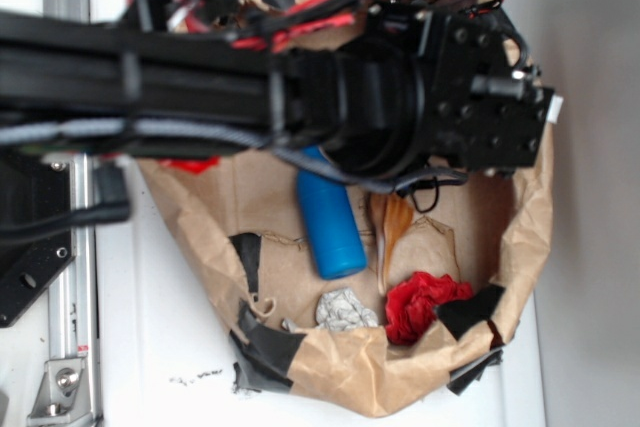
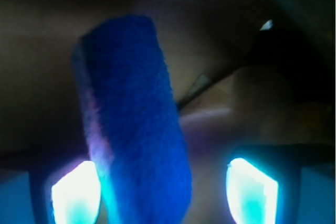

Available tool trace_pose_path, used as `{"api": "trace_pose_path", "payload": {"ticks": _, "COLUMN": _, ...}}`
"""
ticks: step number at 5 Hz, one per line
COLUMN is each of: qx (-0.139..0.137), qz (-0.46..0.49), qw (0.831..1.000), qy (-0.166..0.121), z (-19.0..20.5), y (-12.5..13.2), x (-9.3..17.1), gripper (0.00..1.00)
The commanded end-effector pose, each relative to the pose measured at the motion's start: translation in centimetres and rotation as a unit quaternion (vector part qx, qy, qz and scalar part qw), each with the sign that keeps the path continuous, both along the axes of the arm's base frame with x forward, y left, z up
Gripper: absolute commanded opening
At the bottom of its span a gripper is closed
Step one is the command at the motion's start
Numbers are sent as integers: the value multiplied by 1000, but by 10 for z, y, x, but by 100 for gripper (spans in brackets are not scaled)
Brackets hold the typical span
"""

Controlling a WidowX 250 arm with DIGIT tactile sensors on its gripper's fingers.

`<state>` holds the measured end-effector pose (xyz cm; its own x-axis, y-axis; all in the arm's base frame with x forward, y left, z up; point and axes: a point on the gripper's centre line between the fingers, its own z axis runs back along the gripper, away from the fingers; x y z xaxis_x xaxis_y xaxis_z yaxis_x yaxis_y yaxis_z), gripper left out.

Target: Grab the blue sponge.

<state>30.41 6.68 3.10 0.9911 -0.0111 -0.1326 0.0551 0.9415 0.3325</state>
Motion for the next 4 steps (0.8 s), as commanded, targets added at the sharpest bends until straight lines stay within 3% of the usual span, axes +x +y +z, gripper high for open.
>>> {"api": "trace_pose_path", "payload": {"ticks": 1, "qx": -35, "qz": 13, "qw": 999, "qy": -38, "z": 24, "y": 17, "x": -7, "gripper": 0}}
{"api": "trace_pose_path", "payload": {"ticks": 2, "qx": -36, "qz": 6, "qw": 996, "qy": -76, "z": 60, "y": 11, "x": -11, "gripper": 0}}
{"api": "trace_pose_path", "payload": {"ticks": 3, "qx": -74, "qz": 4, "qw": 988, "qy": -132, "z": 109, "y": -10, "x": -14, "gripper": 0}}
{"api": "trace_pose_path", "payload": {"ticks": 4, "qx": -93, "qz": 14, "qw": 987, "qy": -127, "z": 139, "y": -28, "x": -14, "gripper": 0}}
